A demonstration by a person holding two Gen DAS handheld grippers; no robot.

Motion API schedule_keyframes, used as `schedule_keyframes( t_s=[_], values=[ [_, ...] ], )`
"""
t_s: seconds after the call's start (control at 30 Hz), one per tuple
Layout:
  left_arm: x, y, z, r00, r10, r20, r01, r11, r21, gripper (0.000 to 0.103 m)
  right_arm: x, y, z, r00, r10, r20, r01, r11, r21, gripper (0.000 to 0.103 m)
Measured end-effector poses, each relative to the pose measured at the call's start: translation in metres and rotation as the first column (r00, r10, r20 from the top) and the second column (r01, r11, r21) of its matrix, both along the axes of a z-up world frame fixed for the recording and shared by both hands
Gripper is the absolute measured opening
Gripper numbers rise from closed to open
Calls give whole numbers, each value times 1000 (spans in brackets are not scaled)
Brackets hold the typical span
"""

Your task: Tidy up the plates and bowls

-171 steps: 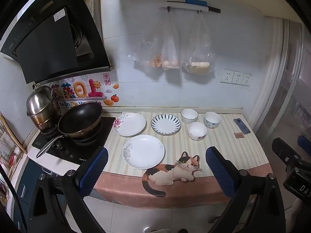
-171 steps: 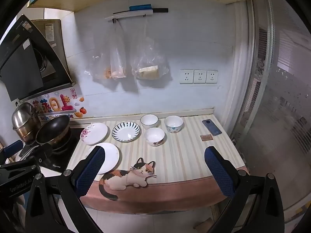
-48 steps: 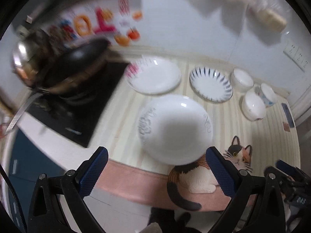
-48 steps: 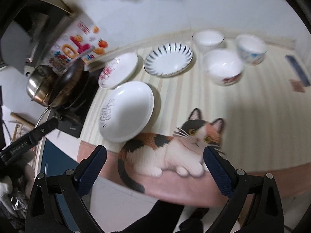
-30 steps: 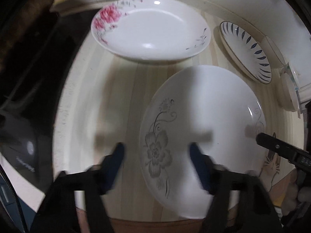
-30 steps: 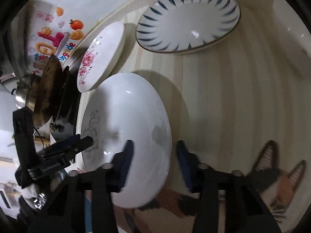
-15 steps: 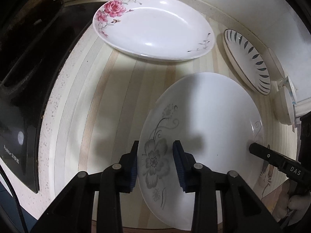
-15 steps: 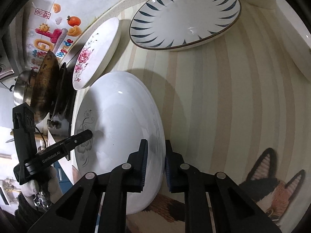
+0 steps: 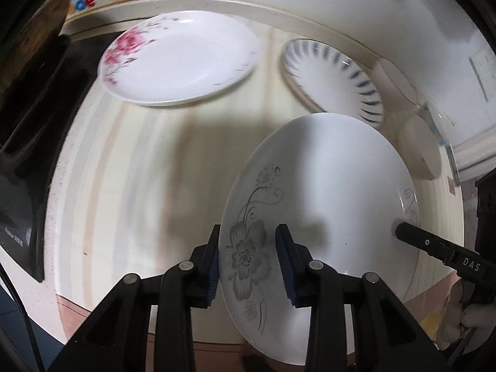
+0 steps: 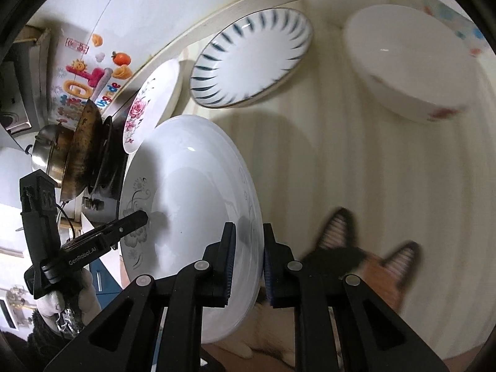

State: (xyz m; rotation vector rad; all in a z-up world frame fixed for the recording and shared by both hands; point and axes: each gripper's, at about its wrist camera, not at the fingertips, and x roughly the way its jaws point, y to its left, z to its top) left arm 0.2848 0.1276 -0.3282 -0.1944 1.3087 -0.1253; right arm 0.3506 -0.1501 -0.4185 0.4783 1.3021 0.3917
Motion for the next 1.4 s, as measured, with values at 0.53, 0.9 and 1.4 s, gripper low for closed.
schedule_keyframes(
  t_s=[0.53, 0.9, 1.4],
  values=[
    [-2, -111, -24, 992, -126, -32, 125, 992, -18, 31, -56, -115, -10, 988, -150, -24, 149, 988, -33, 18],
    [3, -135, -40, 988, -147, -51, 147, 989, -4, 31, -66, -145, -28, 981, -182, -69, 180, 983, -45, 18],
    [3, -137, -5, 987, -160, 4, 160, 986, 47, 31, -65, -153, -13, 973, -206, -102, 202, 978, -50, 21]
  ],
)
